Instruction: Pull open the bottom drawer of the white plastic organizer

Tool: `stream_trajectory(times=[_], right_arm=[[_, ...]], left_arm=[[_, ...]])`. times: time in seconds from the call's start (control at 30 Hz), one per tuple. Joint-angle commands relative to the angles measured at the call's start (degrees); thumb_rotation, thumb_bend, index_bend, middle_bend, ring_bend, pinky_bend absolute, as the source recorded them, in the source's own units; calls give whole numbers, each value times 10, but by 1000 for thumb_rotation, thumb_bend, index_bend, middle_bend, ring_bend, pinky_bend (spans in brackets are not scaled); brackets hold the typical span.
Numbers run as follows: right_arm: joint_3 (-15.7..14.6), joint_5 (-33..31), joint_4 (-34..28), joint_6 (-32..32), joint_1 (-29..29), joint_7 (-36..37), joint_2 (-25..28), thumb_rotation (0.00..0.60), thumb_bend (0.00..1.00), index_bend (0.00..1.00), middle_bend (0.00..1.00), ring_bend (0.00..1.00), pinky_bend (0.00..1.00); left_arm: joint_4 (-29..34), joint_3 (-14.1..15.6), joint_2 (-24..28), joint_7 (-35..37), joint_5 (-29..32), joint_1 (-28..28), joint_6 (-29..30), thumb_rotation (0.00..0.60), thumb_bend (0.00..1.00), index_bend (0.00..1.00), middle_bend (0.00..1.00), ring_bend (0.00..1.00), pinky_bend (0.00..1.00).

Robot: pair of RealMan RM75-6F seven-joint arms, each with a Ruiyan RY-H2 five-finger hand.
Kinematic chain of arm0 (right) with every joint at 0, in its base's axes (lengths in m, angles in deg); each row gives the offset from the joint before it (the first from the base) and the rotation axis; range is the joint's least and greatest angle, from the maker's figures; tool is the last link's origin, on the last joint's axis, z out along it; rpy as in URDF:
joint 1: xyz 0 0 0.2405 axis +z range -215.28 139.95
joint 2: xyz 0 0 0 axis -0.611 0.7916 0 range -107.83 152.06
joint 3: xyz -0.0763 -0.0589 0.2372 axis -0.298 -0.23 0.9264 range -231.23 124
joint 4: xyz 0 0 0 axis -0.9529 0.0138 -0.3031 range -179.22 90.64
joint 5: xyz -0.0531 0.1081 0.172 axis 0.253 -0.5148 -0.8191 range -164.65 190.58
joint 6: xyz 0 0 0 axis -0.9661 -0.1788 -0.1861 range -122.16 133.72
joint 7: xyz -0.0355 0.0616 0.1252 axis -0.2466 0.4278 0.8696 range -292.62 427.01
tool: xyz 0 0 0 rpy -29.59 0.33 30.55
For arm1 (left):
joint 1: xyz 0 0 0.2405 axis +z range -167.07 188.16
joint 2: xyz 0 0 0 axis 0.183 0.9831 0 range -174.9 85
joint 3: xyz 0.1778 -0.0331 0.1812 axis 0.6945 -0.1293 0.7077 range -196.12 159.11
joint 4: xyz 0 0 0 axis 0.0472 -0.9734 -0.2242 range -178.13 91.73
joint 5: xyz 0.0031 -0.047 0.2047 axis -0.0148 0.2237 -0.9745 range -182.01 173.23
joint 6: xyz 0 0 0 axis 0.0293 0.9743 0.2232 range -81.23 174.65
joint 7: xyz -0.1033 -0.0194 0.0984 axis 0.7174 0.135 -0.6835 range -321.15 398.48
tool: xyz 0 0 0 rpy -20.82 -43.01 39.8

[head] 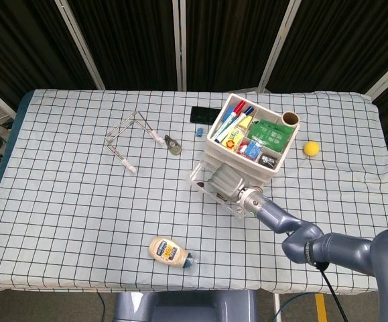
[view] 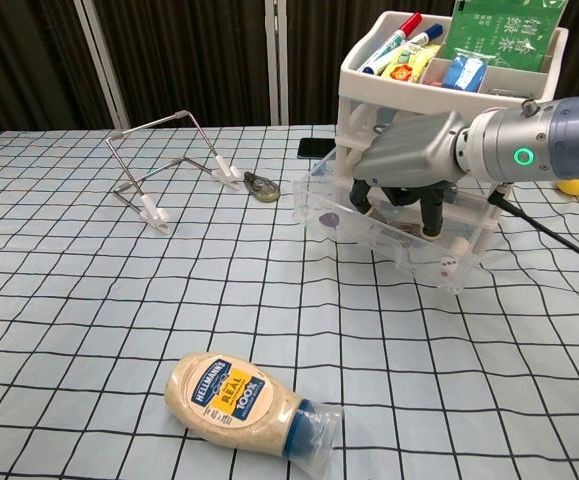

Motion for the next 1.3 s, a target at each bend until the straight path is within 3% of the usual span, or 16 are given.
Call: stream_trajectory(times=[0.03,0.3,0.63,1.3], right_arm=[[0,-2,-2,0,1,-3,1,600,92,555,1000,1000,871],[2,-11,-12,0,2,-13,7,600,212,574,1000,1000,871],[1,-25,-26,4,4,-26,17,600,273,599,1000,1000,870],[1,-56,-117,54,-2,-81,70,600,293,616,1000,1000,870]], left_arm=[[-1,0,0,1,1,0,-1,600,0,0,0,0,0],[-1,1,1,4,1,-1,-3,600,0,0,0,0,0],[0,1,3,5,1,-1,-5,600,0,0,0,0,0],[3,4,8,19,-13,6,13,600,0,0,0,0,0]])
